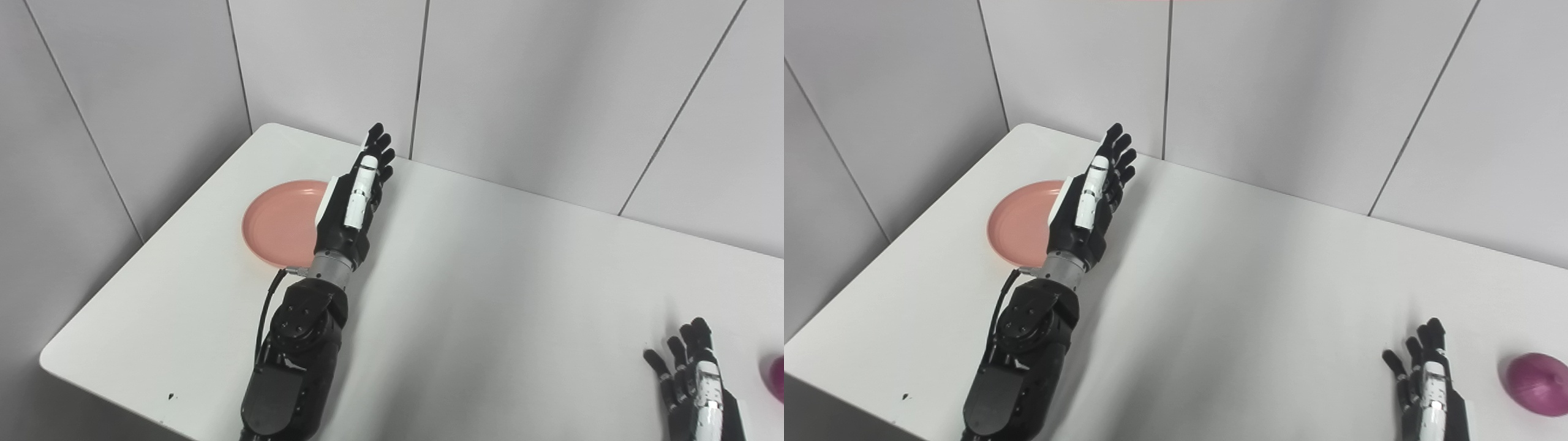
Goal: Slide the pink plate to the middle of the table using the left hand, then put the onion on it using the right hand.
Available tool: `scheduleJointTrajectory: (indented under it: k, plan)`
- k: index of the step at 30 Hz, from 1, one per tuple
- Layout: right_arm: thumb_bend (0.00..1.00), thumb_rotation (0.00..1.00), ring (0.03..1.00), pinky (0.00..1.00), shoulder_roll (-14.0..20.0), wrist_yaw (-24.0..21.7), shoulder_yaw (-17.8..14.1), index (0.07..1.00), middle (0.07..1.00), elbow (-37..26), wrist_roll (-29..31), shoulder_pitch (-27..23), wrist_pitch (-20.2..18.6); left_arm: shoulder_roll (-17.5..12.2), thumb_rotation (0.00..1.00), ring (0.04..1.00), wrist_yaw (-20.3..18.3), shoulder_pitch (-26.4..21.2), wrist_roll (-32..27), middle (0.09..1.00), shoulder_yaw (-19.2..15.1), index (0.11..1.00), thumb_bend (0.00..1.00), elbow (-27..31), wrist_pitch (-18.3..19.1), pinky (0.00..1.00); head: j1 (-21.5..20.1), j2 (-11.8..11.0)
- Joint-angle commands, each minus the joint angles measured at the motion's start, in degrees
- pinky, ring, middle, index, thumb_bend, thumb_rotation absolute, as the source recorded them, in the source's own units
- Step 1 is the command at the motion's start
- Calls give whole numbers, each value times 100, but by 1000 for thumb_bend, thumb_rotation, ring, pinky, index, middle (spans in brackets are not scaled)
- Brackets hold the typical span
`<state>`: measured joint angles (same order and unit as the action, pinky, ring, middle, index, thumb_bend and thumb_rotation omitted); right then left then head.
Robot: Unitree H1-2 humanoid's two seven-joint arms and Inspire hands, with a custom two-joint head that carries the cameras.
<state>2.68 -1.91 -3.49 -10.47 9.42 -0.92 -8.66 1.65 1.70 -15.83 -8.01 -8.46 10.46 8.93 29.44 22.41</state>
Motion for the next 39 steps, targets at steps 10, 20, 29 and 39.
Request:
scheduleJointTrajectory:
  k: [10, 20, 29, 39]
  plan:
    - [449, 971, 995, 1000, 2, -19, -2, 996, 1000, -23, -16, 2, 34, -168, 1000, 979, 334, -376, -106, 988, -401, 969, 420, 297, -213, 991, 3, -5]
    - [510, 944, 999, 1000, 26, -62, -6, 999, 1000, 108, -5, -21, 178, -391, 1000, 984, 451, -451, -35, 993, -586, 979, 408, 366, -208, 997, 23, -15]
    - [511, 964, 1000, 1000, 41, -72, 1, 1000, 1000, 79, 7, -16, 121, -497, 1000, 990, 587, -545, -42, 998, -733, 983, 395, 238, -231, 999, 51, -59]
    - [495, 971, 1000, 1000, 37, -94, 10, 1000, 1000, 88, 11, -24, 159, -630, 1000, 985, 716, -627, -83, 991, -966, 974, 399, 130, -319, 990, 104, -92]
